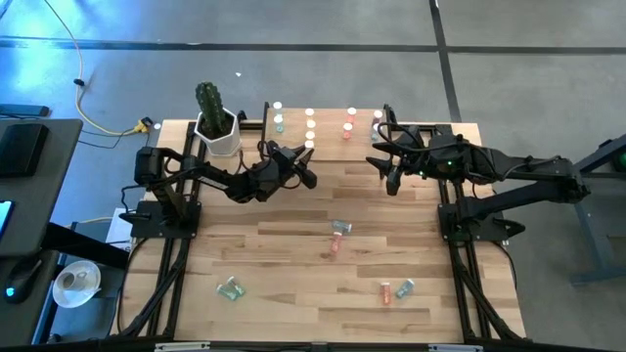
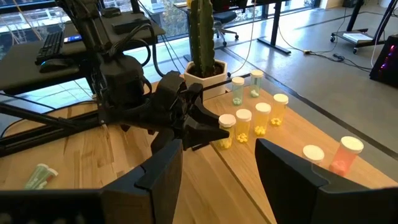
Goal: Pick and place medicine bottles onto shelf by color
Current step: Put the yellow pill bottle on the shelf aligned with the other yellow pill bottle
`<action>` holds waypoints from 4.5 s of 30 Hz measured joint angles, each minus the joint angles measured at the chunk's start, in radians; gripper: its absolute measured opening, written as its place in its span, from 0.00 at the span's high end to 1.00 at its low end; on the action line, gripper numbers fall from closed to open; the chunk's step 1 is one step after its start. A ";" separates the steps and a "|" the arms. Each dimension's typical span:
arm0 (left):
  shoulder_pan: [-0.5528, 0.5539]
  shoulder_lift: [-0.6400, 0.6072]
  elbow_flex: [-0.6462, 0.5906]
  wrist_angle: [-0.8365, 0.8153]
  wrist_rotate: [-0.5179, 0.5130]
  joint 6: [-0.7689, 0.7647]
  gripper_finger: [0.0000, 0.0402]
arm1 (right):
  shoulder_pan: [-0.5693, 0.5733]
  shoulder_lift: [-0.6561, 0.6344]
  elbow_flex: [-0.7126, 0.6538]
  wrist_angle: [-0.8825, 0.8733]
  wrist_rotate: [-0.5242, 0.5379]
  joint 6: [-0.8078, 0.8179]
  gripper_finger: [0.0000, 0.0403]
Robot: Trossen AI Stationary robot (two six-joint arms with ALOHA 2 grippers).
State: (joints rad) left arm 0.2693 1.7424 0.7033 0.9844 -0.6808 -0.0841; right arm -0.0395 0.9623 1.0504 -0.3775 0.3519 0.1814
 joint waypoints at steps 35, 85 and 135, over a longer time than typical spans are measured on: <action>0.003 0.002 -0.002 -0.011 0.008 0.001 0.65 | 0.000 0.000 0.000 0.000 0.000 0.003 0.52; -0.010 0.000 -0.001 -0.024 -0.018 0.096 0.65 | 0.000 0.000 0.000 0.001 0.000 0.005 0.52; -0.024 0.000 0.000 -0.074 -0.058 0.088 0.46 | 0.000 0.000 0.000 0.001 0.000 0.028 0.52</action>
State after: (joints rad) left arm 0.2456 1.7422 0.7033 0.9106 -0.7383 0.0036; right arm -0.0392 0.9619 1.0504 -0.3767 0.3519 0.2092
